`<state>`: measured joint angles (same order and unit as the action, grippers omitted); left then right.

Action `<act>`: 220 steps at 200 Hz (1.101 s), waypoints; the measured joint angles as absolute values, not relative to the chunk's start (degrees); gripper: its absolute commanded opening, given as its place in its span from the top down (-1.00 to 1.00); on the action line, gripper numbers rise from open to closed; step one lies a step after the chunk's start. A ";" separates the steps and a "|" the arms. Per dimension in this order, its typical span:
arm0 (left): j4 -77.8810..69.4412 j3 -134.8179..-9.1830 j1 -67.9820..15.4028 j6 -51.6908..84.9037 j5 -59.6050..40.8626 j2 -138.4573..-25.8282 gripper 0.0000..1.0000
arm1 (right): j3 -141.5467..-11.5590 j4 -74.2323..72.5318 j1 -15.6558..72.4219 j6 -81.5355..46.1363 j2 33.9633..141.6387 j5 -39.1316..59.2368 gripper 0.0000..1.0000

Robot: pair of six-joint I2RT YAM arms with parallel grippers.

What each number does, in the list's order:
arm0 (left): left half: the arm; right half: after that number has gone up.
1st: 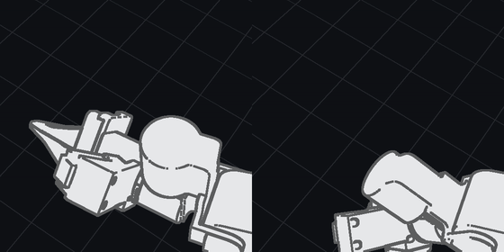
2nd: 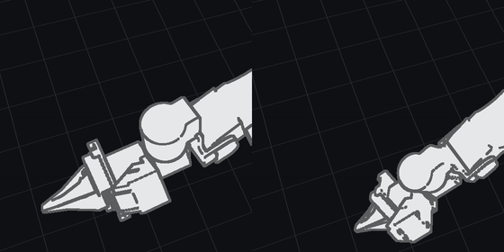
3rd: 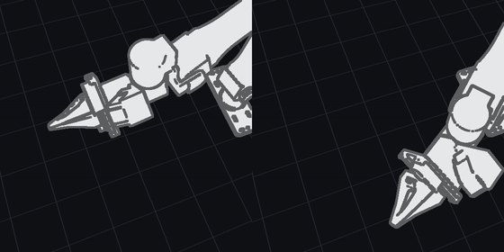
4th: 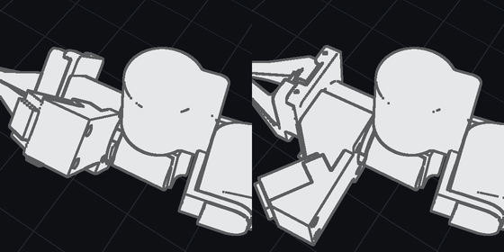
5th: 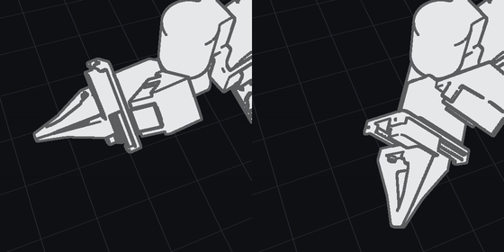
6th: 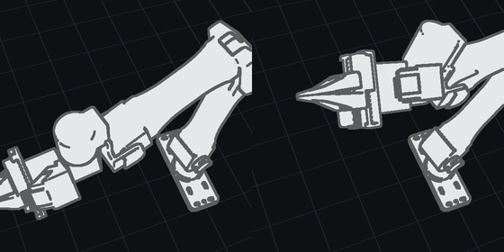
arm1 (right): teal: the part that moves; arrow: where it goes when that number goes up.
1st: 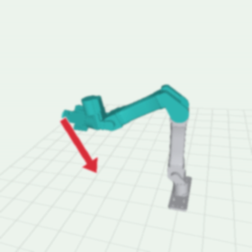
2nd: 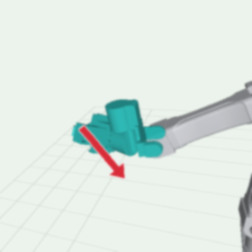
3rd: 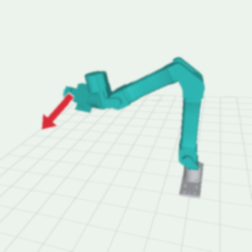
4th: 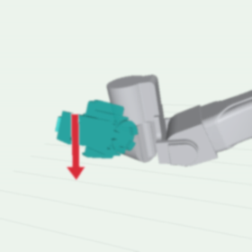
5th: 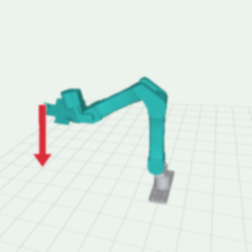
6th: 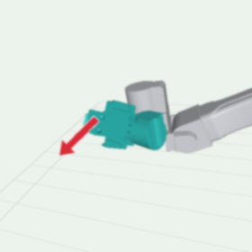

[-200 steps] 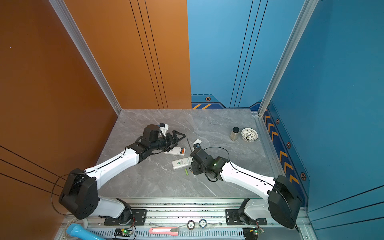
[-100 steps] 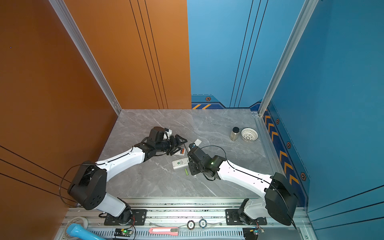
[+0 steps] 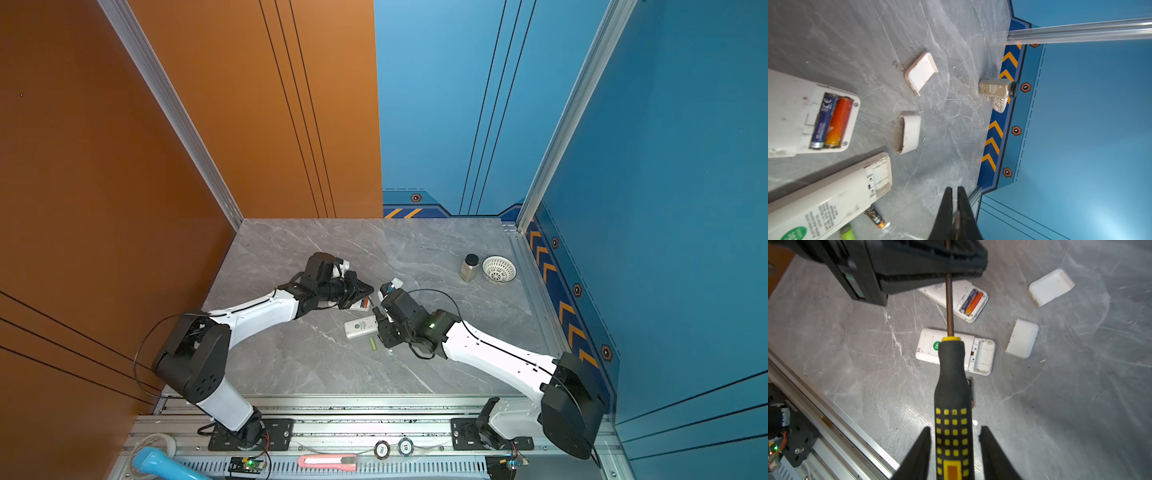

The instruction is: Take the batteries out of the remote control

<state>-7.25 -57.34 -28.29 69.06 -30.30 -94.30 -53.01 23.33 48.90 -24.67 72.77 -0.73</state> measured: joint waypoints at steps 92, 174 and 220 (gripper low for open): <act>-27.88 -53.15 -24.93 94.35 -33.15 -95.94 1.00 | -43.05 3.70 37.65 -37.01 56.97 1.39 -0.74; -39.48 -51.72 -26.15 106.61 -33.15 -98.00 1.00 | -43.07 -2.22 37.98 -37.74 65.45 7.73 -0.71; -40.62 -51.35 -27.07 107.68 -33.12 -98.00 1.00 | -44.66 -2.33 37.80 -37.36 68.10 9.67 -0.64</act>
<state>-40.62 -51.35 -27.07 107.68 -33.12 -98.00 -44.66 -2.33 37.80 -37.36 68.10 9.67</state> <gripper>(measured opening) 0.067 0.824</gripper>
